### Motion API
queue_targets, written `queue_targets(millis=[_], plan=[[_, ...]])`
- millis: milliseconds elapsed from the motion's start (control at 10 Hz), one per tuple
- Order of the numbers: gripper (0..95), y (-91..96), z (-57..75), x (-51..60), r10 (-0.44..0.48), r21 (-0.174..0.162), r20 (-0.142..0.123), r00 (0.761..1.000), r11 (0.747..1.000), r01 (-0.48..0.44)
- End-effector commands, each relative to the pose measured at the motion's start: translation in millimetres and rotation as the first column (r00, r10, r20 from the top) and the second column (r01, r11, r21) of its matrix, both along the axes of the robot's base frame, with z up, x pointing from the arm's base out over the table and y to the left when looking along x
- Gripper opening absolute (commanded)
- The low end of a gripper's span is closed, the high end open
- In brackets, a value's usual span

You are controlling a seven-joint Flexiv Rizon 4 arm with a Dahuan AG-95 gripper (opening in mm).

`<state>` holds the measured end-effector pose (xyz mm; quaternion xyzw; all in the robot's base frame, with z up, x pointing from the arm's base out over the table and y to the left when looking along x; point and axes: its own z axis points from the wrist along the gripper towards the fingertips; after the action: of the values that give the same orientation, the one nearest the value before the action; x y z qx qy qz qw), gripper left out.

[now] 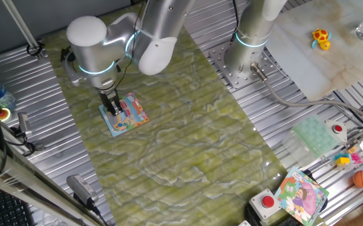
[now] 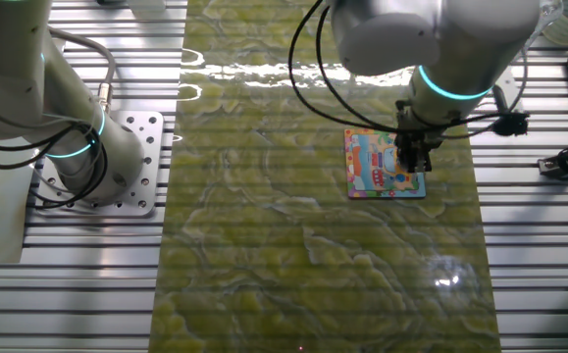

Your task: Assemble one piece of a puzzle

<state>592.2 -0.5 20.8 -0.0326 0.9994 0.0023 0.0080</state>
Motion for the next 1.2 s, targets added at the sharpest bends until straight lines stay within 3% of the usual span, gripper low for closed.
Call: queue_targets(millis=[100, 500, 600, 800, 1100, 1200], plan=[[0.0, 3.1, 1.0, 2.6, -0.001, 0.000, -0.006, 1.000, 1.000, 0.001], [0.0, 8.3, 8.4, 2.4, 0.036, -0.021, -0.056, 0.998, 0.999, -0.037], [0.0, 9.5, 13.1, 1.7, 0.044, -0.020, -0.079, 0.996, 0.999, -0.046], [0.0, 14.6, 30.3, -1.1, 0.069, -0.013, -0.100, 0.993, 0.997, -0.071], [0.0, 23.9, 59.2, -9.9, 0.143, -0.014, -0.108, 0.984, 0.989, -0.145], [0.0, 25.7, 67.3, -17.1, 0.027, -0.032, -0.068, 0.997, 0.999, -0.029]])
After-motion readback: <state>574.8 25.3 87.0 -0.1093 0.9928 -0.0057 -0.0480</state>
